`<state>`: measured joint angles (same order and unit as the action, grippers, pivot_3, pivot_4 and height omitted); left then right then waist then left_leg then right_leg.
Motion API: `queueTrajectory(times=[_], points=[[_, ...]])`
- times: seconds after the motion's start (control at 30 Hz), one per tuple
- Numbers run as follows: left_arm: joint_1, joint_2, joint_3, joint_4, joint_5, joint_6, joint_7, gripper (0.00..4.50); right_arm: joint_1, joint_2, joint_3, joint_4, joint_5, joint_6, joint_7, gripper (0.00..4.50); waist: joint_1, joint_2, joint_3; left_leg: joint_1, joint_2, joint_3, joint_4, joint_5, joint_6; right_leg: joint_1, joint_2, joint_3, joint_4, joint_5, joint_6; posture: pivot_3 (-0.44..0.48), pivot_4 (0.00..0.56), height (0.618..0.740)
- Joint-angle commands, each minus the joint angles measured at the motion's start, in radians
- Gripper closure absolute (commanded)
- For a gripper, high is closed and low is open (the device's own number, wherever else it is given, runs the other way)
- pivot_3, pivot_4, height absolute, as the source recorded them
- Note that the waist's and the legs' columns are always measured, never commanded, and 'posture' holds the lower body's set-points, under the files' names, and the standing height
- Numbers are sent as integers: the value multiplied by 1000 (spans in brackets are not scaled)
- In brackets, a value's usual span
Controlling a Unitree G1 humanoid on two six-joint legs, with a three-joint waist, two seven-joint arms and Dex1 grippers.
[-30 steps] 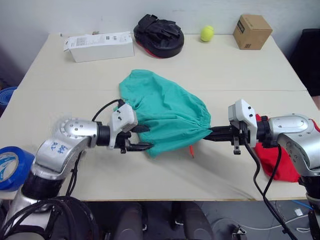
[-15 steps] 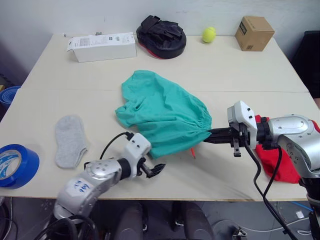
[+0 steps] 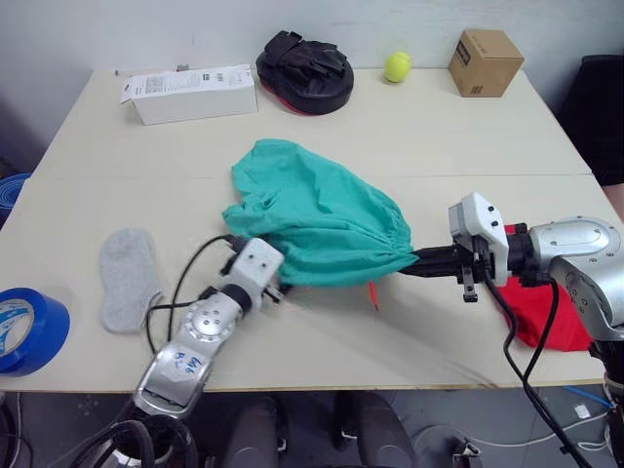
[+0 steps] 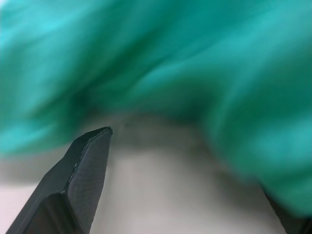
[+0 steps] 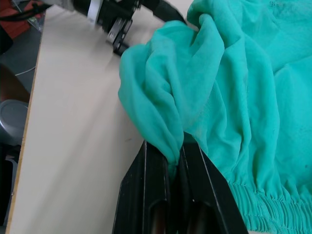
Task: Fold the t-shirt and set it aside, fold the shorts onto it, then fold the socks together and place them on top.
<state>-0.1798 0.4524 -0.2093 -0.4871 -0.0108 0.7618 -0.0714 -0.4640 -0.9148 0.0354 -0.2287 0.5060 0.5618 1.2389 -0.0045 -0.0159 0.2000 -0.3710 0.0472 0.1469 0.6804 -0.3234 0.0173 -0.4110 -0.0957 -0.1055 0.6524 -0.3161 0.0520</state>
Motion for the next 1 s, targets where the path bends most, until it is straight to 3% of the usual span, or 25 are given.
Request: queueTrajectory(times=[0.03, 0.3, 0.33, 0.4, 0.77, 1.0], points=[[7, 23, 66, -12, 41, -49, -10, 986, -8, -3, -24, 2, -8, -41, 6, 4500, 3, 0, 0, -1, 0, 0, 0, 0, 0, 0, 0, 0, 0, 0, 0, 0, 150, 740], [38, -52, 62, -56, -56, -36, -134, 3716, -5, 19, -11, 17, -31, -70, -3, 4500, 7, 0, 0, -3, -1, 0, 0, -1, 1, 0, -1, -1, -4, 1, 2, 0, 150, 740], [50, -57, 56, -76, -76, -28, -158, 3701, -3, 20, -11, 17, -34, -72, -3, 4500, 6, 0, 0, -3, -1, 0, 0, -1, 1, 0, -1, -1, -4, 1, 2, 0, 150, 740], [86, -40, 22, -150, -93, -30, -204, 3504, 3, 18, -10, 14, -39, -76, 0, 4500, 5, 0, 0, -3, 0, 0, 0, -1, 1, 0, -1, -1, -4, 1, 2, 0, 150, 740], [249, -74, -77, -383, -122, 108, -196, 24, 62, -26, -42, -29, -25, -77, 39, 4500, 4, 0, 0, -2, 0, 0, -1, -1, 2, 1, -1, -1, -5, 1, 1, 0, 150, 740], [323, 32, -39, -441, -192, 156, -296, 24, 21, -18, -19, -6, -32, -77, 56, 4500, 3, 0, 0, -2, 0, 0, -3, -2, 2, 0, -1, -1, -6, 0, 1, 0, 150, 740]])
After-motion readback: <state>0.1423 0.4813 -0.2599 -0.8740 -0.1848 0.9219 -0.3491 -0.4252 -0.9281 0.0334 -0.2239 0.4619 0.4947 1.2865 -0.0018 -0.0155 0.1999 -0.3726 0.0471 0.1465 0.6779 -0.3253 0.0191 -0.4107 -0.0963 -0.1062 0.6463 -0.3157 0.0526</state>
